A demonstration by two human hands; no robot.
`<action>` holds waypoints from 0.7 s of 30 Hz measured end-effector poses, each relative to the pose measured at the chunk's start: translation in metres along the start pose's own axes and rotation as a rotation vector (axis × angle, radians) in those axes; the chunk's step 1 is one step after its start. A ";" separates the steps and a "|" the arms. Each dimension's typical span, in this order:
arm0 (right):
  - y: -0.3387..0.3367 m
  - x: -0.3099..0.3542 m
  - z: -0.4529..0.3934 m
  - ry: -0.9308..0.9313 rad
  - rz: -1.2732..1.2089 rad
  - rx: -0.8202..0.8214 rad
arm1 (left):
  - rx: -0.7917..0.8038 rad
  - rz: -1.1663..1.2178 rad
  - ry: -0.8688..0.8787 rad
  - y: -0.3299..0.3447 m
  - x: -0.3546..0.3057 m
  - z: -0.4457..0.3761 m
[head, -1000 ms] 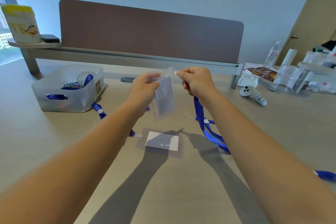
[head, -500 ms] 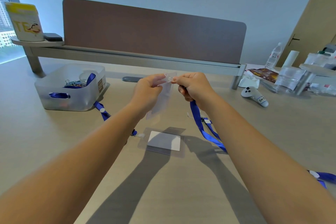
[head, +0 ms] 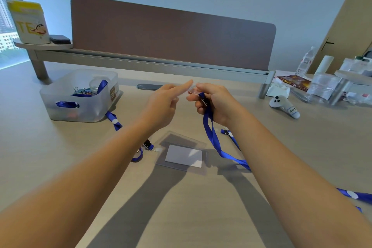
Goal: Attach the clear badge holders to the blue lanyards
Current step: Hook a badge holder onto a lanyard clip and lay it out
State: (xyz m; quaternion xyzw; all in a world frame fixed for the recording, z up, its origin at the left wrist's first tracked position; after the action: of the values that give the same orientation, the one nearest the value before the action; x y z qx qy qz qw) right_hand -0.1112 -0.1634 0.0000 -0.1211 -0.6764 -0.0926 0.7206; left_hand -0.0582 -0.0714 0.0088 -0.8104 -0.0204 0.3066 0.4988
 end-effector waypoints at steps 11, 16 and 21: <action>0.007 -0.005 -0.008 0.004 0.081 0.001 | 0.038 -0.139 0.027 0.003 0.005 0.001; 0.007 -0.003 -0.013 -0.014 0.114 0.007 | 0.093 0.210 -0.044 0.006 0.014 -0.001; 0.012 0.002 -0.019 -0.072 0.292 0.037 | 0.079 0.696 -0.162 0.001 0.022 -0.002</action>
State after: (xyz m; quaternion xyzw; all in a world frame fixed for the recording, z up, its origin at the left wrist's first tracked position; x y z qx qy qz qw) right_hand -0.0897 -0.1575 0.0002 -0.2082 -0.6784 0.0303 0.7039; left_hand -0.0395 -0.0661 -0.0024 -0.7220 0.2292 0.5219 0.3922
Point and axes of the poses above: each hand's wrist, its own z-axis away from the middle knuckle, its own y-axis out of the palm, x = y × z, the point moved 8 cm from there along -z, towards the middle knuckle, and after that the axes turned 11 degrees about x, right-handed, at the moved point
